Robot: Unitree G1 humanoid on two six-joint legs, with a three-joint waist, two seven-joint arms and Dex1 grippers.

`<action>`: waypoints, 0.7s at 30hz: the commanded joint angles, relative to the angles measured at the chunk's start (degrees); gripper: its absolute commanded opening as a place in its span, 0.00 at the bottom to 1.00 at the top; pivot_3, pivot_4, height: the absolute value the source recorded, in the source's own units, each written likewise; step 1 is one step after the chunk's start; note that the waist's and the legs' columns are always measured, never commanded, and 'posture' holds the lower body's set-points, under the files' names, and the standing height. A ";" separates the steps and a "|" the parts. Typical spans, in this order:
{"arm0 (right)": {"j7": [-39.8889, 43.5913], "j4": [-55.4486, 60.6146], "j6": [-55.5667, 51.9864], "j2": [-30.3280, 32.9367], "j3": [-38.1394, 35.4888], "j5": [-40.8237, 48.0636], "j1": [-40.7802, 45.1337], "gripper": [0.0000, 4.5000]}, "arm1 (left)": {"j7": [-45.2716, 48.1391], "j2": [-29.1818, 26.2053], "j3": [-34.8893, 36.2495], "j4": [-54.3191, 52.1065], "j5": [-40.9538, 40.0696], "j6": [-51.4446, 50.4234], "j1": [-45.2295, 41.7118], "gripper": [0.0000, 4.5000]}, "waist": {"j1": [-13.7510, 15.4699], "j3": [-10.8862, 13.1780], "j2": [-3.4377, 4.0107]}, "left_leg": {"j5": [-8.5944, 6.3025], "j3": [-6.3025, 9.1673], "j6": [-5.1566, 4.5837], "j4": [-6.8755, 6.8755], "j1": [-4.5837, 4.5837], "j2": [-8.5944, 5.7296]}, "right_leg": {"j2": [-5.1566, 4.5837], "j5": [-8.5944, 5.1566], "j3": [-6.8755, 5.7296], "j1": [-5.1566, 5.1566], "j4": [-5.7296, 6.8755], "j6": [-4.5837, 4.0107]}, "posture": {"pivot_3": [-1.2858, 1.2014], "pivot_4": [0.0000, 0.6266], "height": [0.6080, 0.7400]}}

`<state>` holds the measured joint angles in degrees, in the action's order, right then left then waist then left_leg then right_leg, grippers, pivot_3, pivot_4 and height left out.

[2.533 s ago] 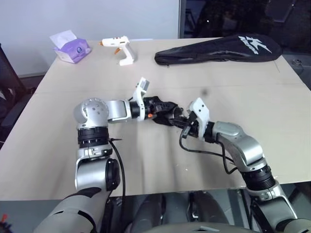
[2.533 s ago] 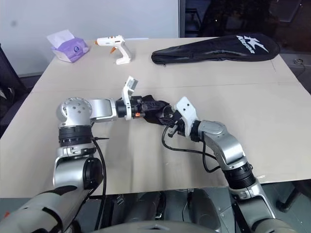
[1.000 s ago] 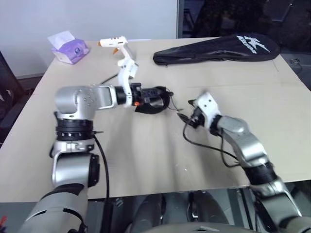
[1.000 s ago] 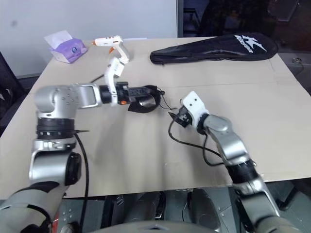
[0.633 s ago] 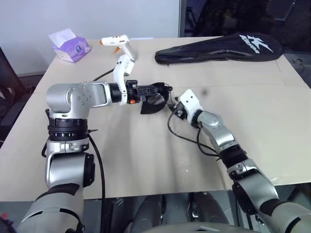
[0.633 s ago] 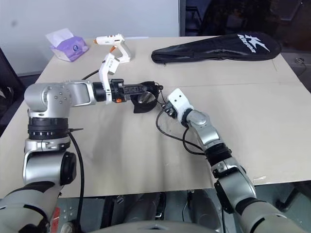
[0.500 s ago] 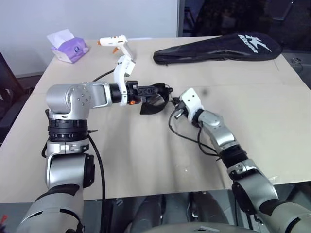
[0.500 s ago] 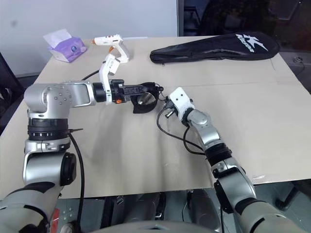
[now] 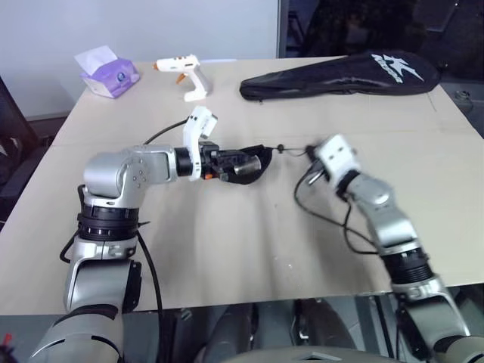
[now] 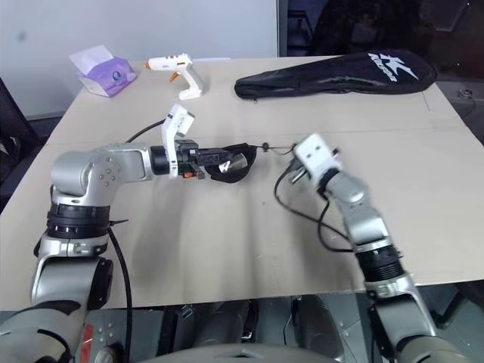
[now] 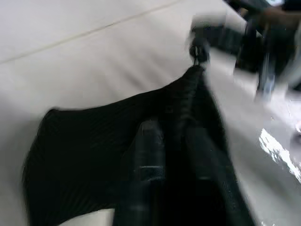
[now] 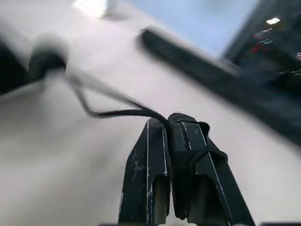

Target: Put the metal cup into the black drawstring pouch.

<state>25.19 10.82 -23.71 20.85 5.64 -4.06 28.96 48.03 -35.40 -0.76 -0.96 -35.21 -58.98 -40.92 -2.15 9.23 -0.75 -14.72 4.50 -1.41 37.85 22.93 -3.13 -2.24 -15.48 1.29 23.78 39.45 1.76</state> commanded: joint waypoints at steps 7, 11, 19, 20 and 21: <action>5.63 22.34 -21.97 8.65 -0.12 1.51 10.33 0.00 | 1.88 9.34 -6.99 -1.24 5.54 14.88 -7.61 0.41 | 0.52 -0.02 -0.04 | -0.01 0.01 -0.03 0.01 0.02 -0.02 | -0.02 0.00 -0.05 -0.07 -0.07 0.00 | 0.52 0.24 1.00; 6.11 24.53 -26.24 9.44 0.55 2.30 12.38 0.00 | 0.89 13.37 -7.82 2.31 7.80 19.17 -10.62 0.41 | 1.23 -0.01 -0.03 | -0.02 0.00 -0.07 0.06 0.07 0.00 | 0.00 0.00 -0.07 -0.07 -0.16 0.01 | 0.52 0.24 1.00; 5.63 27.41 -31.14 9.78 1.48 4.01 14.03 0.00 | 0.87 19.36 -9.69 10.44 13.30 27.80 -14.72 0.41 | 1.41 -0.01 -0.03 | -0.02 0.02 -0.07 0.05 0.11 -0.02 | -0.01 0.01 -0.09 -0.06 -0.21 0.01 | 0.52 0.24 1.00; 5.52 27.59 -31.47 9.78 1.52 4.15 14.14 0.00 | 1.39 19.85 -9.84 10.87 13.47 28.10 -15.03 0.41 | 1.40 -0.01 -0.04 | -0.02 0.03 -0.07 0.06 0.11 -0.02 | -0.01 0.01 -0.11 -0.06 -0.21 0.01 | 0.52 0.24 1.00; 5.41 27.72 -31.74 9.84 1.59 4.27 14.25 0.00 | 1.92 20.29 -9.98 11.15 13.53 28.29 -15.22 0.41 | 1.39 -0.01 -0.04 | -0.02 0.03 -0.07 0.06 0.12 -0.02 | -0.01 0.01 -0.11 -0.06 -0.22 0.01 | 0.52 0.24 1.00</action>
<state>30.95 35.86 -55.09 30.20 8.05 -0.19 41.69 49.00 -15.49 -11.03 10.52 -21.89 -32.47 -54.53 -0.76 9.22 -0.78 -14.74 4.53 -1.48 37.91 23.06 -3.15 -2.26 -15.48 1.18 23.72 39.22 1.78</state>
